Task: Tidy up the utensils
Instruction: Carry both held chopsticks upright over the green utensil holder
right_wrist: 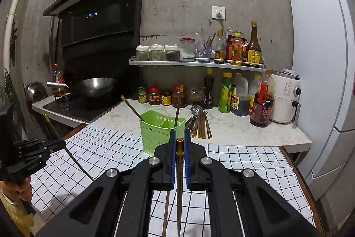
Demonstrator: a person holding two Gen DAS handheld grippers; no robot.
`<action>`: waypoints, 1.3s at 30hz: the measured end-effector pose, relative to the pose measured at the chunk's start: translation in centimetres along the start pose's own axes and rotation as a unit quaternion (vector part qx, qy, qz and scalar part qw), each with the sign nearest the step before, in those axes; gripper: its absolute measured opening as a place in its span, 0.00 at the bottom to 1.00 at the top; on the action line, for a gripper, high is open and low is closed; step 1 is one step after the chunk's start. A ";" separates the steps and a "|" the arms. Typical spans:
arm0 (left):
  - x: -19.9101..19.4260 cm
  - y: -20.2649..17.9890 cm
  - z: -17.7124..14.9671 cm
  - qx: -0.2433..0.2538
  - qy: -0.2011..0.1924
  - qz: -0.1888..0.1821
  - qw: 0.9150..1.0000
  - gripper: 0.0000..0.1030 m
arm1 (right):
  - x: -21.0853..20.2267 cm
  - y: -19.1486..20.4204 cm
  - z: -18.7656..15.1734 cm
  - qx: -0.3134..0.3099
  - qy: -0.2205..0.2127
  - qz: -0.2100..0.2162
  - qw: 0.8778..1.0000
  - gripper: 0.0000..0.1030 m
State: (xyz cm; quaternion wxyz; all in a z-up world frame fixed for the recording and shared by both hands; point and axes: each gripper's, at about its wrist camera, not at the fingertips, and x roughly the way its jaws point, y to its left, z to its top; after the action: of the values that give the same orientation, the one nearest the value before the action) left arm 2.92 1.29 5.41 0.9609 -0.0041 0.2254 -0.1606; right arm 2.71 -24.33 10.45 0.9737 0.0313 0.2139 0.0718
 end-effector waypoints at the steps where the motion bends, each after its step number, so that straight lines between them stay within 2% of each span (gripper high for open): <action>1: 0.0 0.0 0.1 -0.001 0.001 0.000 1.000 0.07 | 0.2 0.0 0.0 0.000 0.002 -0.001 1.000 0.07; 15: 0.2 0.6 0.3 -0.005 0.006 -0.003 1.000 0.07 | 0.9 -0.5 -0.6 0.007 0.000 -0.004 1.000 0.07; 21: 0.8 0.2 0.6 -0.002 0.014 -0.005 1.000 0.07 | 3.5 -0.6 -3.4 0.018 0.063 0.012 0.998 0.07; 23: 1.2 -0.1 0.5 0.002 0.021 -0.004 1.000 0.07 | 3.7 -0.5 -4.1 0.021 0.068 0.010 0.997 0.07; 31: 2.3 0.1 0.0 0.000 0.072 -0.006 0.997 0.07 | 2.5 -0.5 -4.8 0.016 0.063 0.003 0.998 0.07; 35: 1.8 0.2 -0.2 -0.006 0.068 -0.008 0.998 0.06 | 1.7 -0.6 -5.0 0.013 0.051 -0.004 0.999 0.06; 39: 1.0 -0.2 0.5 -0.002 0.036 -0.004 0.999 0.06 | 1.4 -0.9 -4.4 0.008 0.028 -0.008 1.000 0.07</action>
State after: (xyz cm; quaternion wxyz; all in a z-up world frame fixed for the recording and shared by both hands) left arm 3.92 0.73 5.42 0.9515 -0.0006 0.2603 -0.1638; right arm 2.23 -24.91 5.76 0.9675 0.0352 0.2423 0.0637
